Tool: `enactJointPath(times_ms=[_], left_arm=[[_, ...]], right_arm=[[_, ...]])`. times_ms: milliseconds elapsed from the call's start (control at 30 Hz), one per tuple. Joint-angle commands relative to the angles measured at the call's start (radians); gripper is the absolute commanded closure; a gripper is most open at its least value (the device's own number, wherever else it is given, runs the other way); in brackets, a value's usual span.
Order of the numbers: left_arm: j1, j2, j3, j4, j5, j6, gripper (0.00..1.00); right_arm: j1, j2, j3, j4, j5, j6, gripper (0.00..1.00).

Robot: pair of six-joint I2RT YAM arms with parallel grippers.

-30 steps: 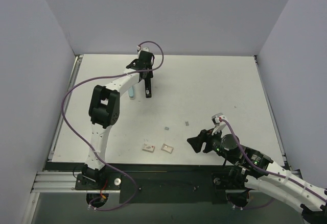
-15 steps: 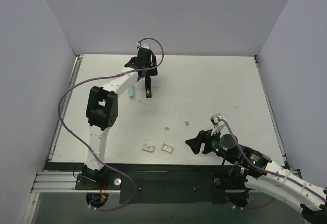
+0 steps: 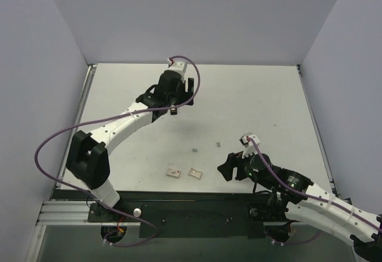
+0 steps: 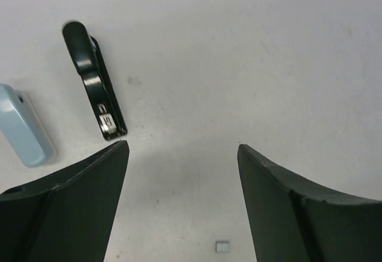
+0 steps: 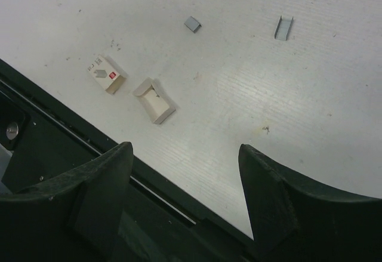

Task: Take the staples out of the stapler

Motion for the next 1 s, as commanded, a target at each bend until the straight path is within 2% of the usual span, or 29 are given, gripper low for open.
enactJointPath(times_ms=[0, 267, 467, 733, 767, 833, 967], left_arm=[[-0.07, -0.116, -0.169, 0.083, 0.025, 0.012, 0.17], [-0.116, -0.321, -0.541, 0.179, 0.051, -0.066, 0.2], [-0.142, -0.496, -0.745, 0.214, 0.036, -0.134, 0.24], [-0.154, -0.708, -0.931, 0.251, 0.076, -0.204, 0.28], [-0.154, -0.739, -0.942, 0.251, 0.08, -0.201, 0.28], [-0.156, -0.773, -0.959, 0.246, 0.083, -0.183, 0.28], [-0.154, -0.829, -0.99, 0.226, 0.086, -0.163, 0.28]], right_arm=[[0.0, 0.05, 0.049, -0.041, 0.016, -0.031, 0.34], [0.003, 0.153, 0.078, -0.055, -0.036, -0.095, 0.35], [0.002, 0.286, 0.107, -0.027, 0.028, -0.084, 0.39], [0.015, 0.47, 0.114, 0.075, -0.076, -0.066, 0.59], [0.029, 0.484, 0.109, 0.086, -0.088, -0.058, 0.65], [0.052, 0.518, 0.107, 0.118, -0.09, -0.043, 0.72], [0.118, 0.599, 0.12, 0.171, -0.081, -0.009, 0.79]])
